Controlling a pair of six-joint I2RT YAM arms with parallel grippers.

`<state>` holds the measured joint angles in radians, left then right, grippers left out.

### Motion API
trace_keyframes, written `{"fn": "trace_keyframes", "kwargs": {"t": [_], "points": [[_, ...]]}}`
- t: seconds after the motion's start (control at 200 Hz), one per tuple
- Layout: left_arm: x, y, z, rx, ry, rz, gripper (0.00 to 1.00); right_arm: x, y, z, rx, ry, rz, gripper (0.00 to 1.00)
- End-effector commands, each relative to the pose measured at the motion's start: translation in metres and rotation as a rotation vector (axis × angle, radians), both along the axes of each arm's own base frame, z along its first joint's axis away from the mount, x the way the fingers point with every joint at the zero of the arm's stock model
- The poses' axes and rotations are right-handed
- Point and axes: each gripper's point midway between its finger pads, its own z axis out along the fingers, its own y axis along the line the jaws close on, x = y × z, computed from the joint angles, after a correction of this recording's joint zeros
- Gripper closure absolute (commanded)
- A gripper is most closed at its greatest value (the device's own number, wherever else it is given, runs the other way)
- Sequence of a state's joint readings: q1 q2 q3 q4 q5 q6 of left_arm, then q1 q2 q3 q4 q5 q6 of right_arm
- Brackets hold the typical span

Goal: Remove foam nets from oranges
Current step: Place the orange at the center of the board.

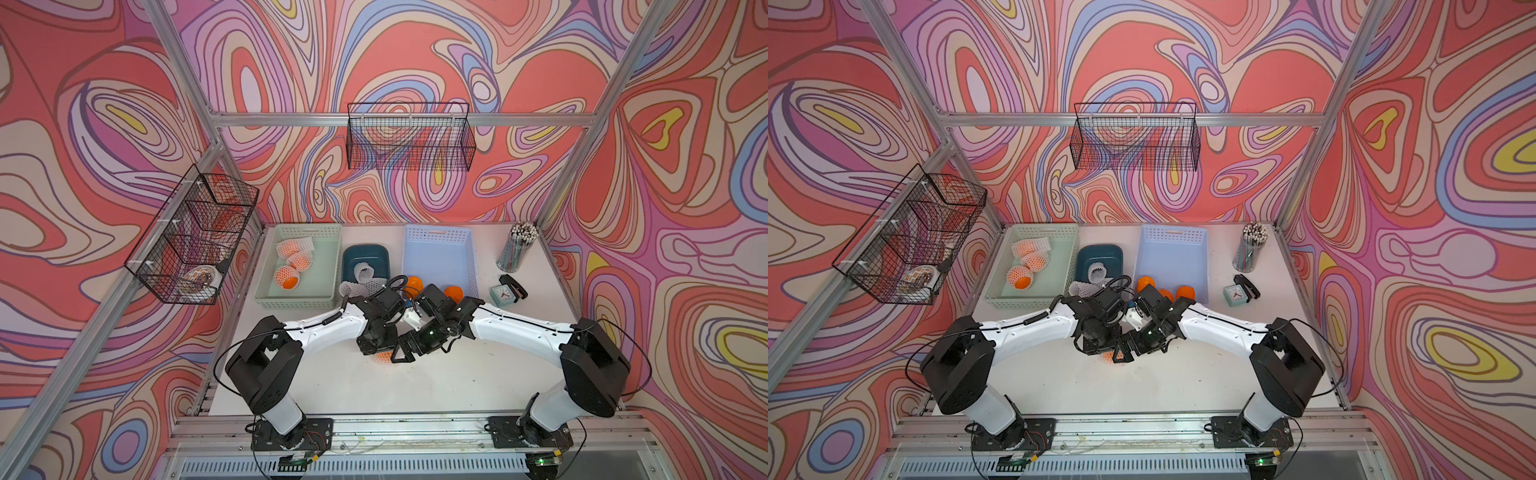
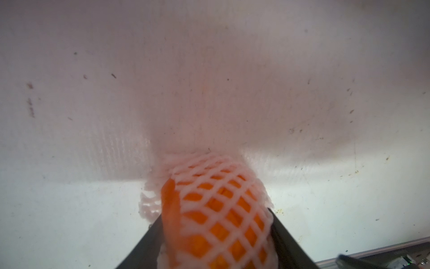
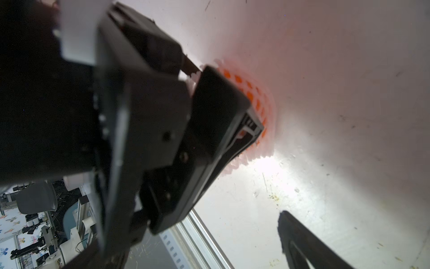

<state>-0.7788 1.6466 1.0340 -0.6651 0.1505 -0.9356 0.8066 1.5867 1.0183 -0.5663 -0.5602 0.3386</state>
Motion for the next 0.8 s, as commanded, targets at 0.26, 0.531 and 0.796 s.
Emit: {"fn": "trace_keyframes", "kwargs": {"t": [0.26, 0.531, 0.796], "points": [[0.004, -0.017, 0.005, -0.046, 0.023, -0.023, 0.14, 0.004, 0.002, -0.022, 0.026, -0.044, -0.017, 0.03], [0.013, -0.019, 0.031, -0.130, 0.002, 0.015, 0.09, 0.010, 0.009, -0.034, 0.037, -0.046, -0.018, 0.03], [0.022, -0.010, 0.054, -0.222, -0.020, 0.091, 0.07, 0.013, 0.016, -0.041, 0.062, -0.040, -0.026, 0.04]]}}
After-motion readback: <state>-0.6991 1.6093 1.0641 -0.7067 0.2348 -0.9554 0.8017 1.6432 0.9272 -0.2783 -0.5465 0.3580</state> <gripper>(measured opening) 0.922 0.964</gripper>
